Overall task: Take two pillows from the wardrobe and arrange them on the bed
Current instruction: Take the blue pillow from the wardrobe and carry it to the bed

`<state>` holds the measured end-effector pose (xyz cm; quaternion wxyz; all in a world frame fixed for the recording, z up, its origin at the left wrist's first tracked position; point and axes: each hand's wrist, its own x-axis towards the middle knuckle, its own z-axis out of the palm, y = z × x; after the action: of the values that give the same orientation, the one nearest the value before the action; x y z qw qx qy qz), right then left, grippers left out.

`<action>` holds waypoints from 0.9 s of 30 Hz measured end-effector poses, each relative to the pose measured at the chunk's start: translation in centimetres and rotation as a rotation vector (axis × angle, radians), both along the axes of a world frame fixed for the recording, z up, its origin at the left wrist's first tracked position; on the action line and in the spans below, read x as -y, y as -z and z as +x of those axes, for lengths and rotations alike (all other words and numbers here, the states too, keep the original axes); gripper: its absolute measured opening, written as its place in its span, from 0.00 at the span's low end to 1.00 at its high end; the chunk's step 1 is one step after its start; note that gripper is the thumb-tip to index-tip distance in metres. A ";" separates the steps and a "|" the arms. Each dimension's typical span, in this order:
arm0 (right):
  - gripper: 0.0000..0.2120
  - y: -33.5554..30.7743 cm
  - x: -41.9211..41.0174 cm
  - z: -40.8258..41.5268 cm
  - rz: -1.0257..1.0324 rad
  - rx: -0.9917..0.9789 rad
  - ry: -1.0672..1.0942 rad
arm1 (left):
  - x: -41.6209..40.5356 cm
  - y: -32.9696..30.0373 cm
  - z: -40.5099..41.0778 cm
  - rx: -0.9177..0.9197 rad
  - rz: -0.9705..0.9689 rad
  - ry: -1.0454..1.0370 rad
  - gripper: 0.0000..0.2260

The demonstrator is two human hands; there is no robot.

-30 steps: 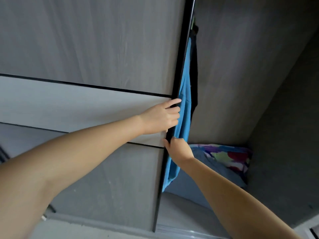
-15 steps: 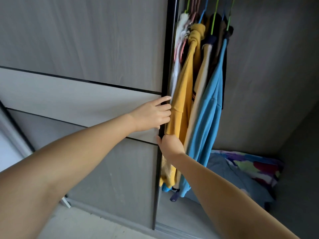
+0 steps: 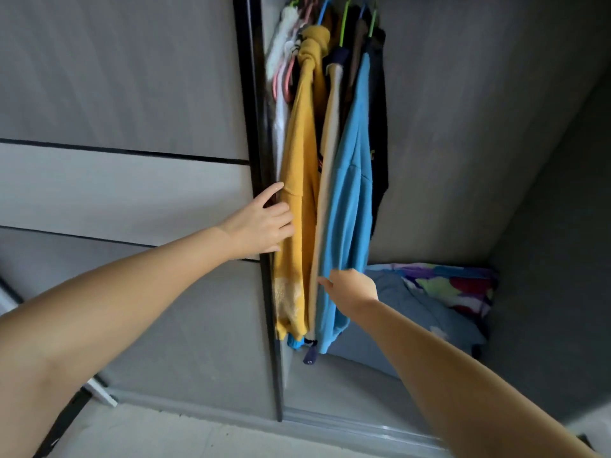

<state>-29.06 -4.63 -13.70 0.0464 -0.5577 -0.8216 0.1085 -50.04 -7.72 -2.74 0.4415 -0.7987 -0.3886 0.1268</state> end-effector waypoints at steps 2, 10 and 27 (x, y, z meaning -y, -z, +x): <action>0.17 1.3 -0.1 5.1 -0.005 0.045 0.058 | -0.4 2.6 3.9 0.075 -0.061 0.050 0.17; 0.19 5.8 -0.1 23.4 -0.086 0.212 0.219 | -3.3 13.5 21.3 0.313 -0.395 0.048 0.18; 0.26 19.2 -16.7 28.7 -0.315 0.125 0.293 | -22.2 30.7 28.7 0.545 -0.881 -0.280 0.22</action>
<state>-0.41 12.10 -32.90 -0.0769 -0.6773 -0.7059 0.1927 -21.35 14.47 -33.40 -0.0736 -0.8528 -0.5020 0.1236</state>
